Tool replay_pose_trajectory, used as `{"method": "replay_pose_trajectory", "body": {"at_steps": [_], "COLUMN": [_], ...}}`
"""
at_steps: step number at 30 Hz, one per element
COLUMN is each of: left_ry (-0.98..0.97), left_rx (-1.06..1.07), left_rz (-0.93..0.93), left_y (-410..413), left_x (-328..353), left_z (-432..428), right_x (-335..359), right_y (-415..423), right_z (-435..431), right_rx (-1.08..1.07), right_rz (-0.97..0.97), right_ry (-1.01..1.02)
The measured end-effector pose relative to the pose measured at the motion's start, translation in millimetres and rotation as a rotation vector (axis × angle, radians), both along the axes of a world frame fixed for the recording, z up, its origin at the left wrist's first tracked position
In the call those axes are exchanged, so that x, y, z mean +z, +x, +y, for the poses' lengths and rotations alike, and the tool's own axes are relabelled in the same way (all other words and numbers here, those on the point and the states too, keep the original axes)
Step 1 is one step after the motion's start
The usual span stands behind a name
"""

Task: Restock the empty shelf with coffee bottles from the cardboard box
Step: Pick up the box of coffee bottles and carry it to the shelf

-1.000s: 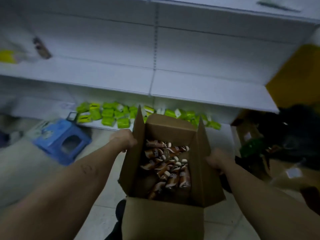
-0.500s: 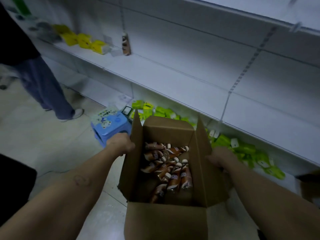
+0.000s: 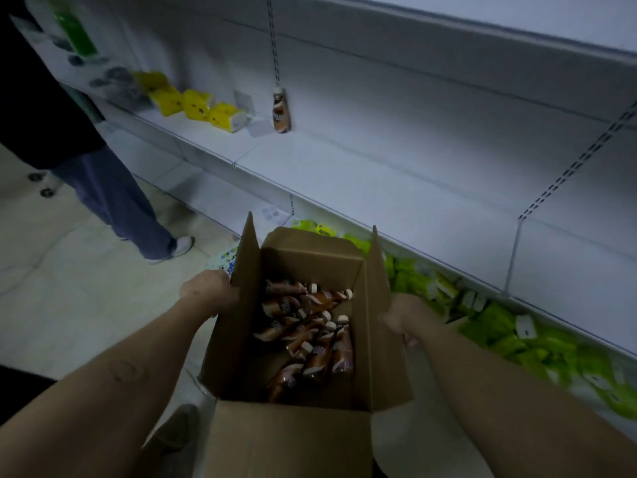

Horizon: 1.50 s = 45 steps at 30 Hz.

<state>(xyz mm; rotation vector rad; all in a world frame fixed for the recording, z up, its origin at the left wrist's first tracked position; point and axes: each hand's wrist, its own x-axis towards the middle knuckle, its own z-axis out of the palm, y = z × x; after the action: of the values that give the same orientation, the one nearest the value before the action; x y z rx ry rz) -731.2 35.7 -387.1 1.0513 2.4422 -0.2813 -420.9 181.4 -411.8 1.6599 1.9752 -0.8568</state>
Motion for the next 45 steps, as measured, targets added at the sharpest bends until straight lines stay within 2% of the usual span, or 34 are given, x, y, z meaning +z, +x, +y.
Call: {"method": "replay_pose_trajectory", "body": {"at_steps": [11, 16, 20, 27, 34, 37, 45], "left_ry": [-0.069, -0.087, -0.062, -0.043, -0.055, -0.055, -0.104], "left_rx": [-0.12, -0.28, -0.44, -0.739, -1.034, -1.139, -1.329], "left_rz": [-0.035, -0.094, -0.139, -0.104, -0.079, -0.07, -0.019], "left_y": [-74.5, -94.5, -87.4, -27.9, 79.9, 130.4, 239.0], "left_x": [-46.8, -69.7, -74.2, -70.5, -86.9, -90.4, -115.1], "left_z": [49.9, 69.8, 92.0, 140.7, 206.6, 230.9, 264.7], "right_x": [-46.2, -35.4, -34.3, -39.1, -56.2, -68.7, -108.6], "right_y": [-76.6, -77.3, -61.8, -25.6, 24.9, 50.0, 98.5], "right_z": [4.7, -23.4, -51.8, -101.5, -130.8, -136.1, -138.9], "right_rx": [-0.075, -0.239, -0.459, -0.891, -1.17, -1.277, -1.547], "right_rz": [-0.069, -0.098, -0.096, 0.018, 0.066, 0.1, 0.121], "right_ry": [-0.091, -0.114, -0.164, -0.199, -0.144, -0.183, -0.183]}}
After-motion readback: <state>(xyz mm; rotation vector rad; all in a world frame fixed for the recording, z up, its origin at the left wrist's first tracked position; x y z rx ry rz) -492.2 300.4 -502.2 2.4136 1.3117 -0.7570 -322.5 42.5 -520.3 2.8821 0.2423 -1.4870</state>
